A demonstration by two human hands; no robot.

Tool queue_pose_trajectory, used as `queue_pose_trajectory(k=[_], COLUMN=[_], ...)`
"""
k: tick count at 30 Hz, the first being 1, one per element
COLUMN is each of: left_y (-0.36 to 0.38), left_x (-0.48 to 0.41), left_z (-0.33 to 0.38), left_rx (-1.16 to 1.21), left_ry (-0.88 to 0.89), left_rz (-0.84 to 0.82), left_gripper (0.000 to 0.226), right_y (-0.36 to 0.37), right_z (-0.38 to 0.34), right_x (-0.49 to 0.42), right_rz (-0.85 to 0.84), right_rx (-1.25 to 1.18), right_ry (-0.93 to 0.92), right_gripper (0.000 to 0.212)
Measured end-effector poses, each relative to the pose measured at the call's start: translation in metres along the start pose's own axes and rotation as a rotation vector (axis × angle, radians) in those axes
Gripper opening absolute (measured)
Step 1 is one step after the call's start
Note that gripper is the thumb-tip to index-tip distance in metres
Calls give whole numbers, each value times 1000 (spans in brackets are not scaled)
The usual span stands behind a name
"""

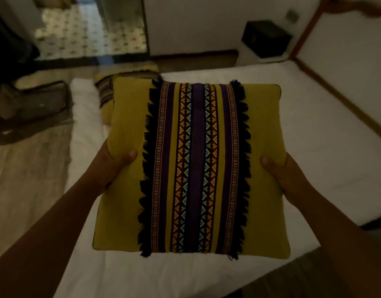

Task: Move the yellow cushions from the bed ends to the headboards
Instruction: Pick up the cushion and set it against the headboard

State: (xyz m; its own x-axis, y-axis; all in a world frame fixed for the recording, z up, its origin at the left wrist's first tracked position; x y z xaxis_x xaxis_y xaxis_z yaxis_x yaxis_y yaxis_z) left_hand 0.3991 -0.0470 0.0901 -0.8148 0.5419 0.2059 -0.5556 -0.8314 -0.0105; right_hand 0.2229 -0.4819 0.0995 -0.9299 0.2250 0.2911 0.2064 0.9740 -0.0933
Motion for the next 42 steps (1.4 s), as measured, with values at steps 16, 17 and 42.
queue_pose_trajectory(k=[16, 17, 42], left_y=[356, 383, 802], left_x=[-98, -104, -354], left_z=[144, 148, 181], left_rx=[-102, -93, -141], left_ry=[216, 225, 224], left_rz=[-309, -338, -695], left_gripper=[90, 83, 76], right_y=[-333, -355, -717], right_z=[-17, -13, 59], right_x=[173, 186, 227], right_rz=[327, 344, 717], right_rx=[-40, -46, -160], right_ry=[-222, -221, -199], right_gripper=[71, 70, 60])
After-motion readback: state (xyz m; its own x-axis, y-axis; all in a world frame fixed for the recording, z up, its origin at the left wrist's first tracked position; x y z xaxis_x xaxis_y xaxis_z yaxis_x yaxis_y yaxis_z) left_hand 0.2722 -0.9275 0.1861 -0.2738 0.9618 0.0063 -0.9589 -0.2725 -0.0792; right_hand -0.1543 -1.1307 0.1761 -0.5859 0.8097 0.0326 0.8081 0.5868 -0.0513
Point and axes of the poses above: each hand's wrist, its own x-axis away from the middle knuckle, its own y-axis out of the palm, z = x × y, the point moved 6 cm from there along -x, towards the middle knuckle, and after that the axes turned 15 degrees about -z, right-handed, at the moved point
